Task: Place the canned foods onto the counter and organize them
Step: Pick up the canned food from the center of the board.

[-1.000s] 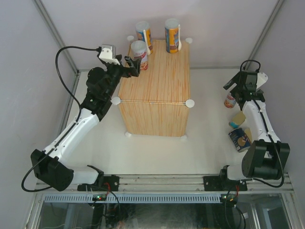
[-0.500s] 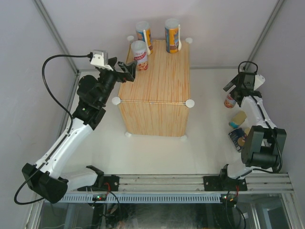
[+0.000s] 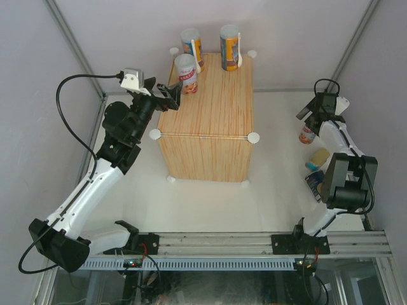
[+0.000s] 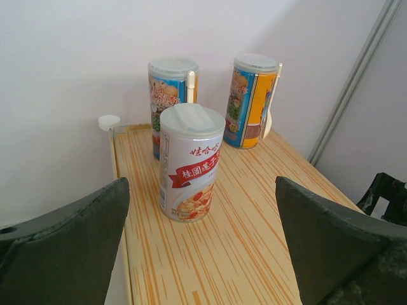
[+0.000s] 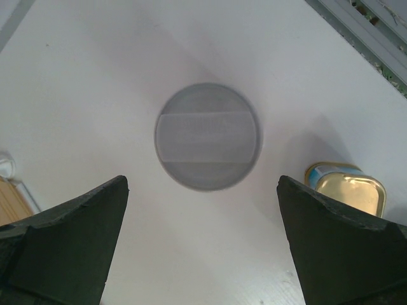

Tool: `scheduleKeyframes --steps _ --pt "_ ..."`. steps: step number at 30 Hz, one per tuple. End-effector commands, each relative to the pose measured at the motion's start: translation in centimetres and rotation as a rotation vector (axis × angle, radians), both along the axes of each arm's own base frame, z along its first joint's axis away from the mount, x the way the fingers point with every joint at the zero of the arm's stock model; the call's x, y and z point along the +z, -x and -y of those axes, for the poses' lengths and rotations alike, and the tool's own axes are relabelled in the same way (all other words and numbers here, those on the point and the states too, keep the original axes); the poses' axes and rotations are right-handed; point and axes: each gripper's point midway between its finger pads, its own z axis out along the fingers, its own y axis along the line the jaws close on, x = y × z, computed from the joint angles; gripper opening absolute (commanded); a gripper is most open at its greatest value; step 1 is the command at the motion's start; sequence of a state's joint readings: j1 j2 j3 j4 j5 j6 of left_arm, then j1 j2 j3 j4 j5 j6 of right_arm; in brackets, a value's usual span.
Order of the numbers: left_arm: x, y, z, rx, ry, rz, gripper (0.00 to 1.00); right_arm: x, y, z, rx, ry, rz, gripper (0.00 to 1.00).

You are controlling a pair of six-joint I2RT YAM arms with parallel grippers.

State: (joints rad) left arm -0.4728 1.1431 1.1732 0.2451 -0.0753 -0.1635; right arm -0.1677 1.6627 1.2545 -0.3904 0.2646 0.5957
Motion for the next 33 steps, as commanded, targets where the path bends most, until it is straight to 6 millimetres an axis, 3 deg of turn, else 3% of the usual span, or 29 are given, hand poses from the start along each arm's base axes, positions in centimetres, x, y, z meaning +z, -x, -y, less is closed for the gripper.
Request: scheduleKeyframes --steps 1,13,23,30,33 --pt "0.7 0.4 0.0 -0.003 -0.011 0.043 1.0 1.8 -2.3 1.0 -0.004 0.046 0.057 0.99" --pt "0.7 0.4 -0.1 0.003 -0.019 0.044 1.0 0.1 -3.4 2.2 -0.016 0.056 0.022 0.97" --pt "0.1 0.3 -0.3 0.014 -0.032 0.039 1.0 -0.8 -3.5 2.4 -0.016 0.067 -0.002 0.84" --pt "0.0 0.0 -0.5 0.031 -0.033 0.04 0.99 -0.6 -3.6 1.5 0.028 0.059 -0.004 0.58" --pt "-0.2 -0.1 -0.5 0.034 -0.023 0.037 0.99 -0.6 -3.3 1.1 0.048 0.061 -0.017 0.31"
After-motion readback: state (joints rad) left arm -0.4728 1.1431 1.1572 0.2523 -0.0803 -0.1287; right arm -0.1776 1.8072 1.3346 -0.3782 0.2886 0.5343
